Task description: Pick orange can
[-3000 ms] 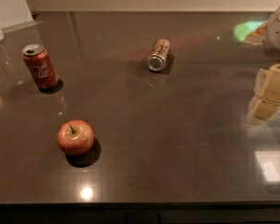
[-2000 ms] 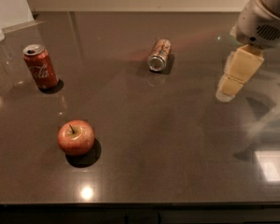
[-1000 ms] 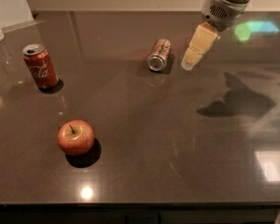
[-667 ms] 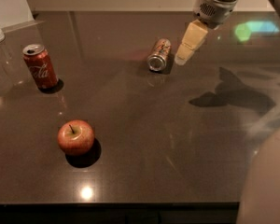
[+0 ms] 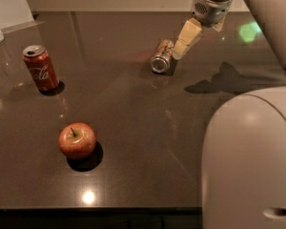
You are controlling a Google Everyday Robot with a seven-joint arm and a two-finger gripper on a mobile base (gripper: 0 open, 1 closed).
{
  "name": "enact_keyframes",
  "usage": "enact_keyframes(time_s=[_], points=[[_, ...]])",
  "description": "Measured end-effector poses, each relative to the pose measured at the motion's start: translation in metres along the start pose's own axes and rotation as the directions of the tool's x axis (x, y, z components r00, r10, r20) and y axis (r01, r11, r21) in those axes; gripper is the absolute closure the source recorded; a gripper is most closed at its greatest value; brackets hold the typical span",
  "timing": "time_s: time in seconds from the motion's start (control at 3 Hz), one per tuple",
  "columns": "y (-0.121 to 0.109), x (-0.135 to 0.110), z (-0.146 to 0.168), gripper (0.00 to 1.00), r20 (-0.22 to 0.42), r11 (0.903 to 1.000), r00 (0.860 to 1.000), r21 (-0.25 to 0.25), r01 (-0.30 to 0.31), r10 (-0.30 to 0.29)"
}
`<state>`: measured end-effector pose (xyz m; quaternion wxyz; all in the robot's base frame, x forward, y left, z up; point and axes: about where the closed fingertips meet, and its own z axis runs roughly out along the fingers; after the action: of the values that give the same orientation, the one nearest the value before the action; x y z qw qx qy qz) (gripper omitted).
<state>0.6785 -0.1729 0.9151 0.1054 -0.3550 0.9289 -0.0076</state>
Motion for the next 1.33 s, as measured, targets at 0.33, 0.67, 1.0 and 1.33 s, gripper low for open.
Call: enact_keyframes(time_s=[0.33, 0.67, 1.0, 1.33], points=[[-0.004, -0.017, 0.006, 0.00, 0.027, 0.9976, 0.997, 0.003, -0.069, 0.069], [0.004, -0.036, 0.011, 0.00, 0.056, 0.9916, 0.990, -0.006, -0.129, 0.129], [0.011, -0.050, 0.018, 0.00, 0.058, 0.9765, 0.975, -0.001, -0.215, 0.215], [0.017, -0.057, 0.029, 0.00, 0.037, 0.9491, 0.949, 0.012, -0.315, 0.314]])
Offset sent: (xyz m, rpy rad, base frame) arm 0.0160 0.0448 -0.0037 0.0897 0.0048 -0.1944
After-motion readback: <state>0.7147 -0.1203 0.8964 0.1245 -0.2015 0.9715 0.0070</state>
